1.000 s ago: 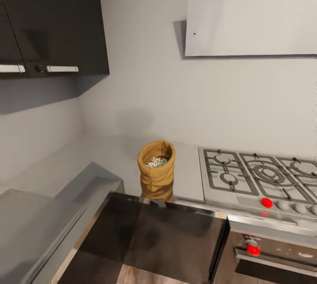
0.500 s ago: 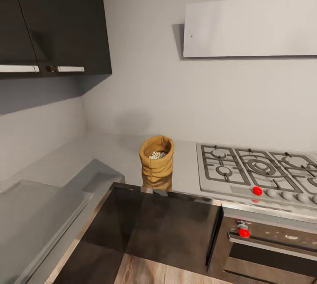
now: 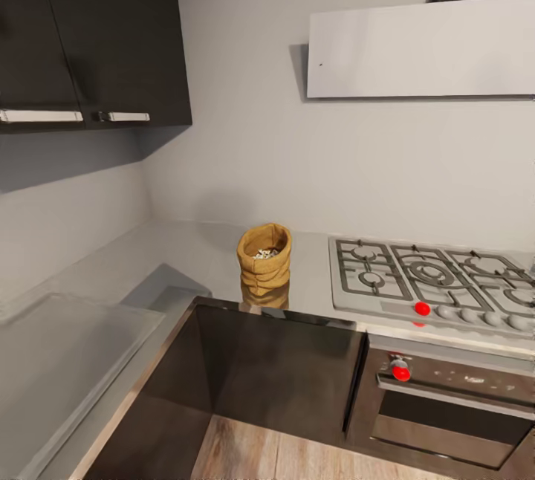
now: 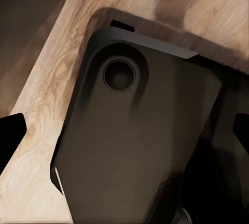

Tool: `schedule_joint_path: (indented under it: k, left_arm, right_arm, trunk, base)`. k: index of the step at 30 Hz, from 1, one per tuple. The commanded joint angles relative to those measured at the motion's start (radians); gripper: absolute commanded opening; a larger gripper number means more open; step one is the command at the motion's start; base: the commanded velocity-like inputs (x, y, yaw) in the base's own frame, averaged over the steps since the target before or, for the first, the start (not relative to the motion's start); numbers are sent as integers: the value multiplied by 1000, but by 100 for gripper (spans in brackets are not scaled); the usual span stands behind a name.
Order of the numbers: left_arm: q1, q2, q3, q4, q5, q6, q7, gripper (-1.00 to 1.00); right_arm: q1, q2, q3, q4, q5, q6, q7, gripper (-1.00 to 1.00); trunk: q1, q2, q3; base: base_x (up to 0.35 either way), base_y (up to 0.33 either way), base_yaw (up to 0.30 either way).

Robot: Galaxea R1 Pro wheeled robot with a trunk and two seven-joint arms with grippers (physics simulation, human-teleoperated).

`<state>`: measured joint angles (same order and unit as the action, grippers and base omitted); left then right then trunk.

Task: In the kitchen, take the popcorn bag from the countertop, put it into the microwave, and heat it until the popcorn is cooked so the cooked popcorn ends up inside the bag.

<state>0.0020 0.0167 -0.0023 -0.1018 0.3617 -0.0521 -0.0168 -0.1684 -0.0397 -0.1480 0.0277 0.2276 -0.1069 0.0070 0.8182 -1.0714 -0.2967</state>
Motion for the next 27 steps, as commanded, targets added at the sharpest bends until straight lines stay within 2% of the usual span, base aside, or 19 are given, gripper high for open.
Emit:
schedule_joint_path:
  k: [1,8,11,13,16,17,18,20,21,23,26,27]
  left_arm:
    - [0,0,-1,-1,6,-2,-2,100]
    - [0,0,0,-1,9,-2,-2,100]
    - [0,0,1,-1,10,-2,-2,100]
    - [0,0,1,-1,10,-2,-2,100]
    - [0,0,1,-1,10,-2,-2,100]
    - [0,0,1,-1,10,-2,-2,100]
    - [0,0,1,-1,10,-2,-2,100]
    - [0,0,1,-1,10,-2,-2,100]
    - [0,0,1,-1,10,-2,-2,100]
    - [0,0,1,-1,10,-2,-2,100]
    - [0,0,1,-1,10,-2,-2,100]
    - [0,0,1,-1,10,-2,-2,100]
  right_arm:
    - [-1,0,-8,3,9,-4,1,100]
    - [-1,3,-8,-2,15,0,2,100]
    - [-1,5,-7,-22,28,38,12,100]
    - [0,38,1,-152,66,157,16,100]
    - [0,109,6,-401,137,416,32,100]
    - [0,133,18,-480,156,495,47,100]
    - [0,145,36,-531,168,542,59,100]
    - [2,166,119,-691,185,662,95,100]
    - [1,169,148,-743,186,703,102,100]
    - [-8,178,210,-884,184,840,114,100]
    - [-55,214,231,-1018,182,964,133,100]
    - [-78,214,233,-1040,182,996,137,100]
  trunk:
    - [0,-1,-1]
    - [0,-1,-1]
    - [0,-1,-1]
    - [0,-1,-1]
    - [0,-1,-1]
    - [0,-1,-1]
    - [0,-1,-1]
    - [0,-1,-1]
    - [0,-1,-1]
    - [0,-1,-1]
    - [0,-1,-1]
    - [0,-1,-1]
  base:
    - [-34,0,0]
    - [-6,0,0]
    - [0,0,0]
    - [0,0,0]
    - [0,0,0]
    - [0,0,0]
    - [0,0,0]
    - [0,0,0]
    - [0,0,0]
    - [0,0,0]
    - [0,0,0]
    - [0,0,0]
